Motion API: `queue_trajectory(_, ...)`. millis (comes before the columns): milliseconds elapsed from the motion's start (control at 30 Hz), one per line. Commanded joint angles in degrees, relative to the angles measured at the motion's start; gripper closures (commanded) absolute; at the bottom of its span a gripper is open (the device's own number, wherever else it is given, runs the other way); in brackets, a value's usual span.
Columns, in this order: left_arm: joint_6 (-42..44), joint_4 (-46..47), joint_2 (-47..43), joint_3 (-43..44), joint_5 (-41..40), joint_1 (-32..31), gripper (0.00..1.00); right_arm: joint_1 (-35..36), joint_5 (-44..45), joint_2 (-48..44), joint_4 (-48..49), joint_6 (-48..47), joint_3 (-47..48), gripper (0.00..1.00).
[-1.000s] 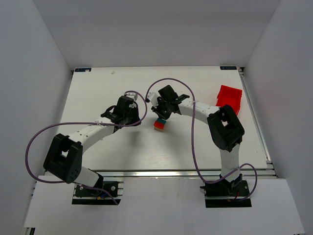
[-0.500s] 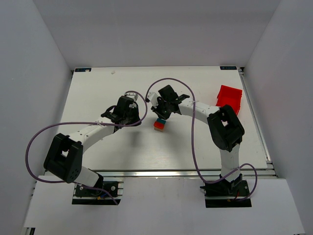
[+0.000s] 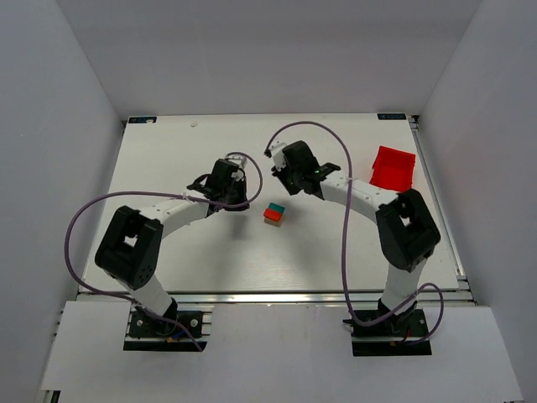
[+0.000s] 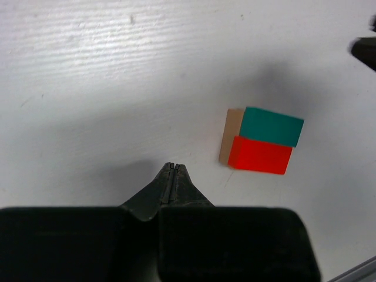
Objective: Build the wood block tower
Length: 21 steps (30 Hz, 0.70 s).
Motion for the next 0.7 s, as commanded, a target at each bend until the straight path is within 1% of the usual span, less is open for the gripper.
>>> queue_trajectory(0,2.26,2.90,1.97,3.84,2.96,-0.14,1.00,-1.61,8.61,-7.49,3.57,8.95,-5.34,0.74)
queue_trajectory(33,2.61,3.26,2.58,4.19,3.58,-0.14,1.00,-1.78,10.63,-8.55,3.57,10.09,-6.85,0.74)
queue_trajectory(100,2.96,3.87,3.99,4.89,4.90,-0.32,1.00,-2.48,11.96,-11.80,3.30,13.43,-11.06,0.74)
queue_trajectory(167,3.31,3.88,5.30,5.42,5.78,-0.32,1.00,-3.19,12.84,-14.26,2.69,14.32,-13.45,0.74)
queue_trajectory(200,3.49,3.96,5.49,5.69,6.13,-0.40,1.00,-3.36,13.19,-14.97,1.99,16.76,-14.41,0.74)
queue_trajectory(333,4.01,4.40,6.89,6.13,9.38,-0.67,1.00,-3.98,14.51,-17.69,1.45,20.38,-19.51,0.74)
queue_trajectory(433,3.75,4.67,7.69,6.04,9.92,-1.02,1.00,-4.33,13.99,-19.01,2.60,21.97,-21.80,0.74)
queue_trajectory(667,3.75,4.66,8.56,6.48,9.92,-1.98,1.00,-4.95,13.99,-19.46,2.95,22.41,-22.42,0.74)
